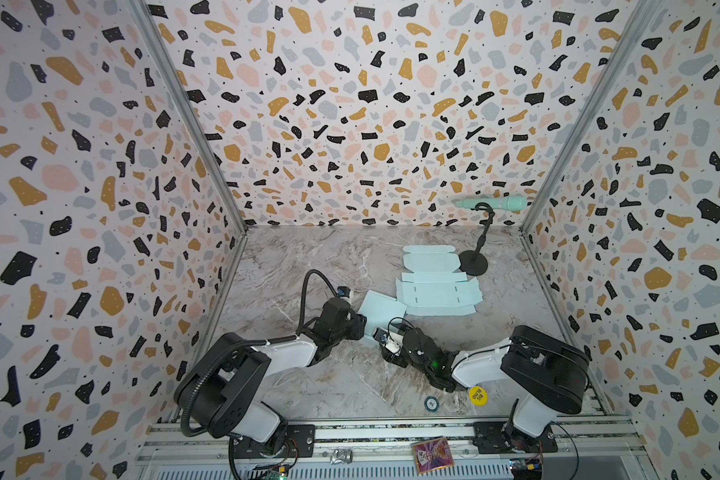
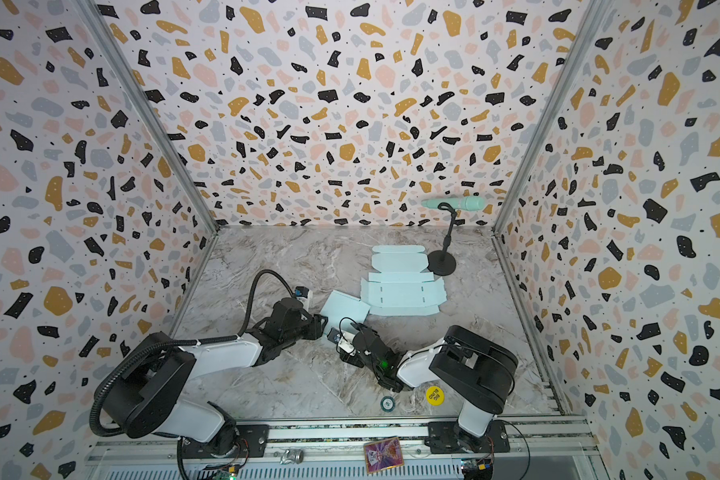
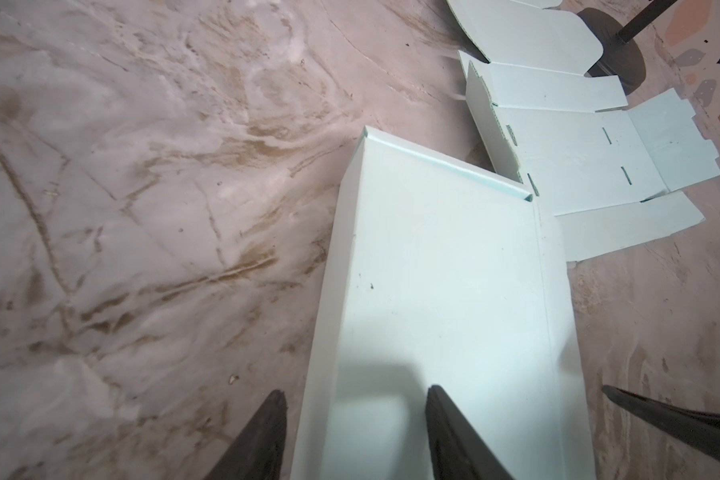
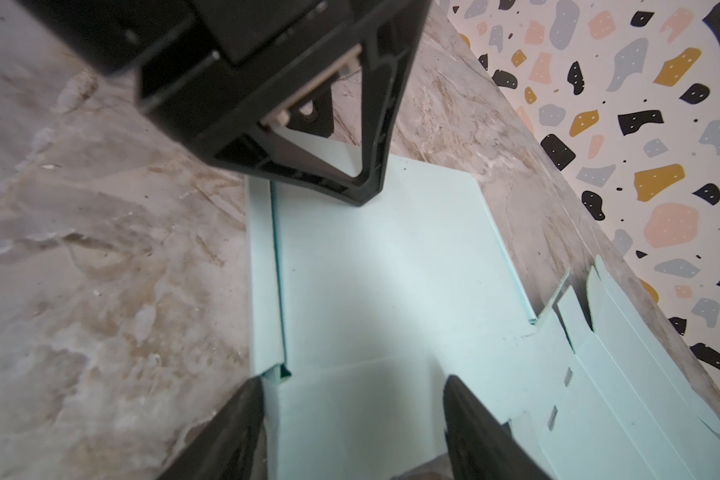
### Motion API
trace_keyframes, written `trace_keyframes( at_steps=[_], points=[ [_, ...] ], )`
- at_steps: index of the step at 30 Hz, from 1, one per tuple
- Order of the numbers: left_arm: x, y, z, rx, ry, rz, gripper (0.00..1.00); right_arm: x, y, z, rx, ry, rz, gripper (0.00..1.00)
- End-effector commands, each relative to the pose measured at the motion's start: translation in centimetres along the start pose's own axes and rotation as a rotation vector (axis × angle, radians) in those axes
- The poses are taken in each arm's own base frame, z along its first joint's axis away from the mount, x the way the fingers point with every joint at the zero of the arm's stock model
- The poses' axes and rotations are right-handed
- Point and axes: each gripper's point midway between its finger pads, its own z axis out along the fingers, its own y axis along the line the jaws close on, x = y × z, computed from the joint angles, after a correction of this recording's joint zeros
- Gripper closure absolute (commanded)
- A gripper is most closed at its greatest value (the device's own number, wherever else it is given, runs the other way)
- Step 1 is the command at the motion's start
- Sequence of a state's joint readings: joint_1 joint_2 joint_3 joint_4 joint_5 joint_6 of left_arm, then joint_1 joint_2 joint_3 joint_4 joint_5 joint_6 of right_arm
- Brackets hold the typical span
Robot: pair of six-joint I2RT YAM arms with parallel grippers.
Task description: Fold the paper box
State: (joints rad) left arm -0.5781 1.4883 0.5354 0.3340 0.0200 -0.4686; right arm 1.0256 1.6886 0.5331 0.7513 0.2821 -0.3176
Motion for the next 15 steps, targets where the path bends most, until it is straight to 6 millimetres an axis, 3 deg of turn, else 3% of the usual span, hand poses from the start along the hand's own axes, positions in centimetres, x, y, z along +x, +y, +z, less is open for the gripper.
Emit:
trace_keyframes(
  at_steps=[1,15],
  points=[
    [3.8,1.3,0.3,-0.04,0.132,0.033,0.45,-1.1,-1.2,0.6,0.054,-0.005,0.042,0.31],
    [4.5,1.2,0.7,-0.021,0.143,0.043,0.45,-0.9,-1.8,2.1,0.092,0.044,0.123,0.33]
  ],
)
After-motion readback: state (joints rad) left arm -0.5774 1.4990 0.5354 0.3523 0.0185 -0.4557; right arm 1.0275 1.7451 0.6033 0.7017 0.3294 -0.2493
